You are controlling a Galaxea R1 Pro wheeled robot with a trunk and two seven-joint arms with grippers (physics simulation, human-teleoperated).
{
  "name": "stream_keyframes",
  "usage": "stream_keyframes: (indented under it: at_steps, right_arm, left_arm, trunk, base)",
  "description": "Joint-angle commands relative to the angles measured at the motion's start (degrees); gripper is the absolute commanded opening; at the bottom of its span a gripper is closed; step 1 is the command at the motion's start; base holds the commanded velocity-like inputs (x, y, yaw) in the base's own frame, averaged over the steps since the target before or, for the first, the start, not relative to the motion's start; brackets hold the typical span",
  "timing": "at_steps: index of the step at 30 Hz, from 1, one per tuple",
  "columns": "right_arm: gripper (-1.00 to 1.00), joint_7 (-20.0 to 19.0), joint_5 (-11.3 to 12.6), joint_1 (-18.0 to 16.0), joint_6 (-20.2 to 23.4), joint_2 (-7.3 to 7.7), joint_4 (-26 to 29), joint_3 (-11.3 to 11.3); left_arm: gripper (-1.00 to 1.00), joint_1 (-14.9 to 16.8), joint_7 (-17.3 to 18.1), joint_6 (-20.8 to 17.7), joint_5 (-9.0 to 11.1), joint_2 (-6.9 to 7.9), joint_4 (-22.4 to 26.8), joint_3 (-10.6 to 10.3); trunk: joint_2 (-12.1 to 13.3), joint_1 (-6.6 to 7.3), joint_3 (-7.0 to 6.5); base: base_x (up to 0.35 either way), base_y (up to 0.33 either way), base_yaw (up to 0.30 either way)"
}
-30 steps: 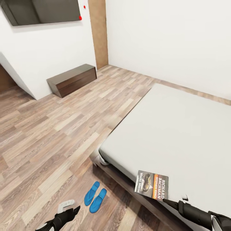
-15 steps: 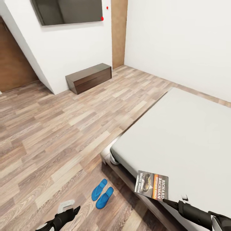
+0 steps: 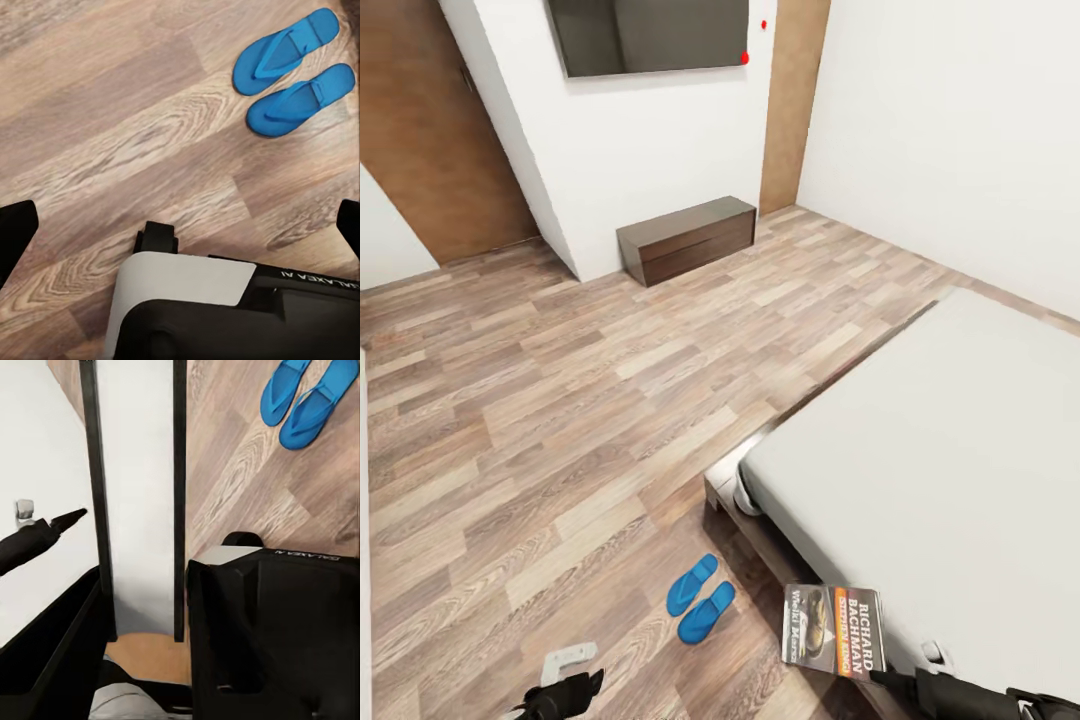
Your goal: In the bedroom, move the book from the bed onto either nightstand, and place the two sandals side by side next to the bed.
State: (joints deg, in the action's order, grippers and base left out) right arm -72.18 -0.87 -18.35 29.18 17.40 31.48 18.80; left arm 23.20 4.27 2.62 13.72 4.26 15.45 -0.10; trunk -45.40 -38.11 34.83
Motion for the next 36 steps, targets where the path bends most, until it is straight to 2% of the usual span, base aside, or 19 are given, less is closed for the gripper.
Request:
stream_keyframes:
  at_steps: [1, 3, 12, 36]
  right_arm:
    - [-1.0, -0.24, -0.53, -0.02, -0.1, -0.01, -0.2, 0.26]
    - [-1.0, -0.24, -1.25, -0.02, -1.19, 0.0, -0.52, 0.27]
    - [-1.0, -0.24, -1.52, -0.02, -1.57, 0.01, -0.65, 0.28]
    - [-1.0, -0.26, -1.54, -0.02, -1.58, 0.01, -0.68, 0.33]
  left_arm:
    - [1.0, 0.03, -0.52, 0.14, -0.33, -0.35, -0.12, -0.13]
    - [1.0, 0.03, -1.54, 0.12, -1.45, -1.44, -0.15, -0.22]
    - [1.0, 0.04, -1.88, 0.11, -1.76, -3.14, -0.24, -0.26]
    - [1.0, 0.04, -1.87, 0.18, -1.77, -3.38, -0.25, -0.25]
  trunk:
    - [-0.04, -0.01, 0.04]
    - [-0.04, -0.01, 0.04]
    - [-0.04, -0.01, 0.04]
    - [-0.04, -0.01, 0.04]
  base:
    - [0.0, 0.0, 0.296]
    - [0.0, 0.0, 0.296]
    - [0.0, 0.0, 0.296]
    - [0.0, 0.0, 0.296]
